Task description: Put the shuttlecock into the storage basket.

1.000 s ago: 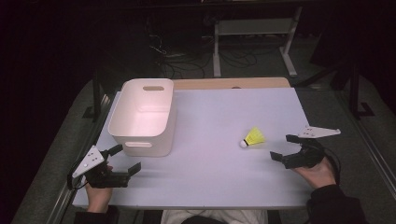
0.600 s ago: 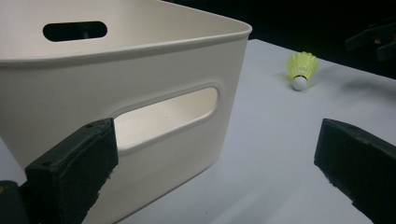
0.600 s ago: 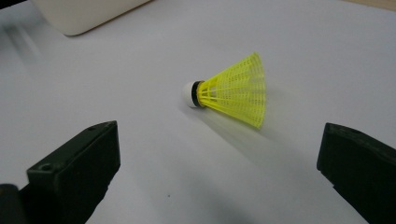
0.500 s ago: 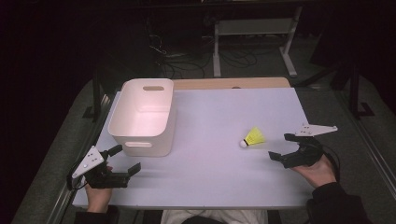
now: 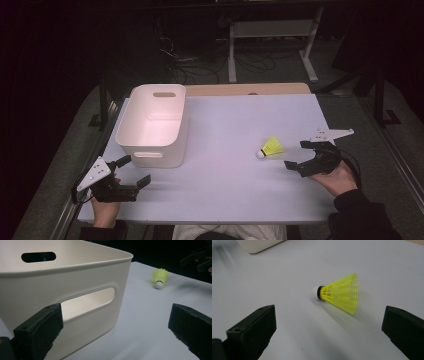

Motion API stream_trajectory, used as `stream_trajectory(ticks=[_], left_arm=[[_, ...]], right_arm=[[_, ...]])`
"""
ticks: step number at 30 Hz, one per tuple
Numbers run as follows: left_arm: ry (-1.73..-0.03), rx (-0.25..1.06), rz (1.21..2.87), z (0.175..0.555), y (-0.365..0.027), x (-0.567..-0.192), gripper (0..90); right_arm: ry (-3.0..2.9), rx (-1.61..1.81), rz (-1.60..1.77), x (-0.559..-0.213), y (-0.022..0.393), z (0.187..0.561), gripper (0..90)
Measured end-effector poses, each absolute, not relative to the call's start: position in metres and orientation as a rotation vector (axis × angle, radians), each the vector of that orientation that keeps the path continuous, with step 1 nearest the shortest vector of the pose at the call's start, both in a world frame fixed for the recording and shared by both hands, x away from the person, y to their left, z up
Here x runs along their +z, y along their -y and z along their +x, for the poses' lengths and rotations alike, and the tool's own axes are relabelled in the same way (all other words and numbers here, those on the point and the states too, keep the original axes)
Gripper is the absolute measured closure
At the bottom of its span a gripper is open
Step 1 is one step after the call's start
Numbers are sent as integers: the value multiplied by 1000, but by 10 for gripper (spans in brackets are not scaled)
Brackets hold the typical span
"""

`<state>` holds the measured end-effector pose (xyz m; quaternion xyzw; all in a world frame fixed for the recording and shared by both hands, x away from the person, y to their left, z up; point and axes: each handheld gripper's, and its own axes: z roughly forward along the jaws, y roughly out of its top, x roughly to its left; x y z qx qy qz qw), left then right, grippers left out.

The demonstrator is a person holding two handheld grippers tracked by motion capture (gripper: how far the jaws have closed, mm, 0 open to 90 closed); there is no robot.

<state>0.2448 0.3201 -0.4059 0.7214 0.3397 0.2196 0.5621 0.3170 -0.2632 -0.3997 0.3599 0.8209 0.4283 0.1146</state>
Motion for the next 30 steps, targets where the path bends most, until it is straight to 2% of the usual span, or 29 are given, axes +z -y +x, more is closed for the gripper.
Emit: stream_trajectory(ticks=[22,30], left_arm=[[-792,506,1706,245,-320,-406,0],[-787,505,1703,244,-320,-406,0]], right_arm=[[-2460,1220,1048,-400,254,335,0],[-2474,1224,1044,-400,253,342,65]])
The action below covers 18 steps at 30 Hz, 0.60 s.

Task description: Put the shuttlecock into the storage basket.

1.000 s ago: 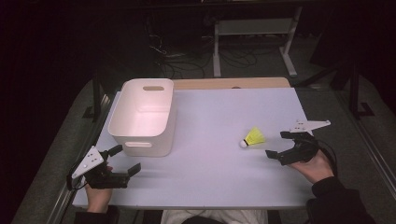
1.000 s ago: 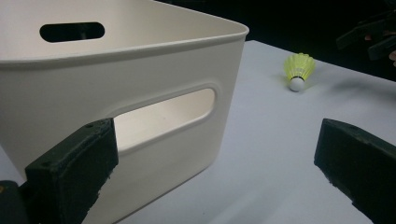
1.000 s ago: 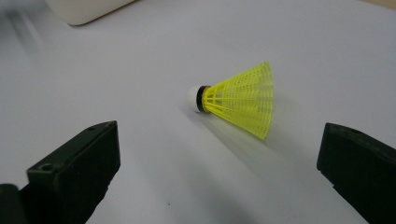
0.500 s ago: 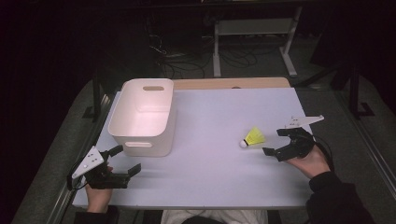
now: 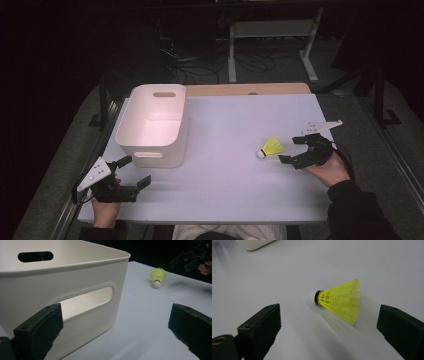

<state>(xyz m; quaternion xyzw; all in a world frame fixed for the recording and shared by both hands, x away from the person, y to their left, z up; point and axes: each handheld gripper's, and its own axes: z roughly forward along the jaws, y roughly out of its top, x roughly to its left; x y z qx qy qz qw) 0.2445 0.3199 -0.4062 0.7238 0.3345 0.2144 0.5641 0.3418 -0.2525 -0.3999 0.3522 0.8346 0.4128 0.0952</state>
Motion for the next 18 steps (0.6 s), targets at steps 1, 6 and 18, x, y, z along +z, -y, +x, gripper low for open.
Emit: stream_trajectory(ticks=[1,6,18], left_arm=[[-787,505,1703,244,-320,-406,0],[-785,504,1703,245,-320,-406,0],[-785,504,1702,244,-320,-406,0]], right_arm=[[-2478,1223,1042,-400,252,343,87],[-2483,1220,1022,-399,252,344,180],[-2528,1224,981,-400,251,346,526]])
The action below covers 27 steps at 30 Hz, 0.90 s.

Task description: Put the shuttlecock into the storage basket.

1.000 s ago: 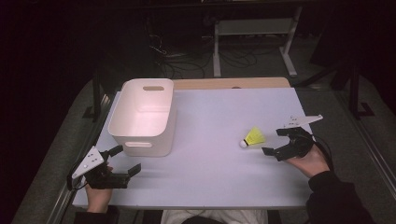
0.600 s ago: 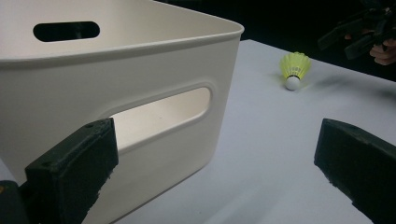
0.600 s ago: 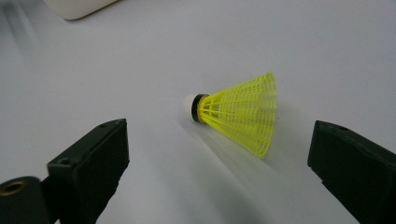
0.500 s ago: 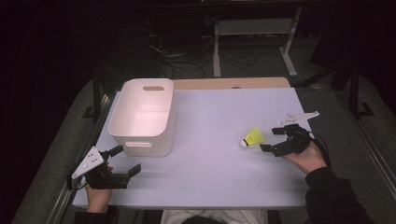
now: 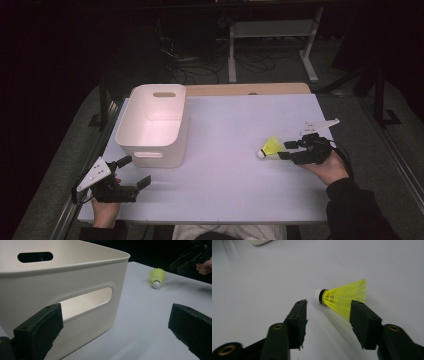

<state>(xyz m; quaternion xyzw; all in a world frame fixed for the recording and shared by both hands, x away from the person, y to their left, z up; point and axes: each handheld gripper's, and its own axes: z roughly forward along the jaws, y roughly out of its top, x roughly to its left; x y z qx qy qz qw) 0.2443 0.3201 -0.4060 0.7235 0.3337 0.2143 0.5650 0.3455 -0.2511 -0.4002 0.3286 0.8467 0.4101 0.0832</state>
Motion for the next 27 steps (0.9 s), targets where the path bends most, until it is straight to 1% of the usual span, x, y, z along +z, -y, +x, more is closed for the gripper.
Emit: stream_trajectory(ticks=[3,9,14,27], left_arm=[[-784,504,1702,244,-320,-406,0],[-784,504,1703,244,-320,-406,0],[-783,504,1703,244,-320,-406,0],[-782,503,1704,244,-320,-406,0]], right_arm=[[-2526,1237,990,-400,252,347,629],[-2553,1218,996,-404,253,350,786],[-2571,1194,1003,-407,252,352,887],[-2628,1087,1042,-419,247,358,891]])
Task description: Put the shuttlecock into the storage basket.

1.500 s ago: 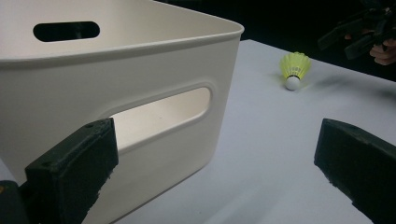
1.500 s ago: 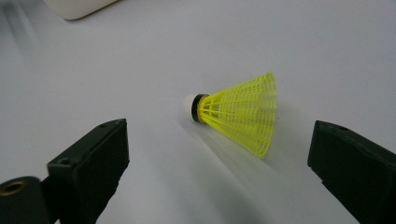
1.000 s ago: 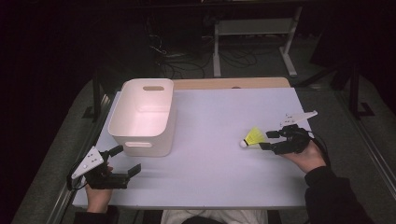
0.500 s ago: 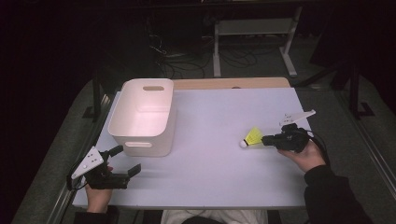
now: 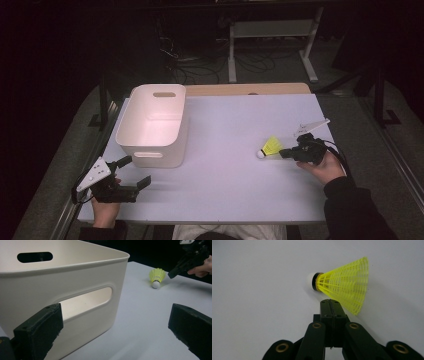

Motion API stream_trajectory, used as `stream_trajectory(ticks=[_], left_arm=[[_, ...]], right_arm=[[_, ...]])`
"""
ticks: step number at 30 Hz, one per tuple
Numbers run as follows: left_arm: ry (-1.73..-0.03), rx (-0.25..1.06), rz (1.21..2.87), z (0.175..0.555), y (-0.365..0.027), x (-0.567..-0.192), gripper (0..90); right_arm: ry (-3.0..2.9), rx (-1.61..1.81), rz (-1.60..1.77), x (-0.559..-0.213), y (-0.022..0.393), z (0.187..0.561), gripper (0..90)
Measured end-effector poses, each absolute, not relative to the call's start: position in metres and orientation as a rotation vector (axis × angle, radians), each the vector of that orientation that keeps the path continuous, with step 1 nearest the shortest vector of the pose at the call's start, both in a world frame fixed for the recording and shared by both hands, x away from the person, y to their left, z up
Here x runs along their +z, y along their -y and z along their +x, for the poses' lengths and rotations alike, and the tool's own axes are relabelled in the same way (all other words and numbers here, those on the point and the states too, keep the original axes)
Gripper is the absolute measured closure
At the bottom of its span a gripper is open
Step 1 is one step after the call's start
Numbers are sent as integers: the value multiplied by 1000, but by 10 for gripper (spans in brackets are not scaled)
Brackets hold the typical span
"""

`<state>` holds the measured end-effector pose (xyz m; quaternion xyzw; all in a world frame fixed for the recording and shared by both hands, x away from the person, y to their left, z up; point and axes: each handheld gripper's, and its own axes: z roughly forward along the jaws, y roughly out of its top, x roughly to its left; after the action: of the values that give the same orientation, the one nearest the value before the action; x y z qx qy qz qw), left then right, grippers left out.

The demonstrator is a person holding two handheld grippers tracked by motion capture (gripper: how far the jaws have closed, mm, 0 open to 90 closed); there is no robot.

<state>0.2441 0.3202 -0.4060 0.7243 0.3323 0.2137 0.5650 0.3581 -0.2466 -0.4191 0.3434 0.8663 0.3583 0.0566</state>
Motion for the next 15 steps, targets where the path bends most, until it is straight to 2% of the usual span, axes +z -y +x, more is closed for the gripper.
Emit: stream_trajectory(ticks=[15], left_arm=[[-780,501,1704,244,-320,-406,0]], right_arm=[[-2655,1012,1088,-430,247,366,892]])
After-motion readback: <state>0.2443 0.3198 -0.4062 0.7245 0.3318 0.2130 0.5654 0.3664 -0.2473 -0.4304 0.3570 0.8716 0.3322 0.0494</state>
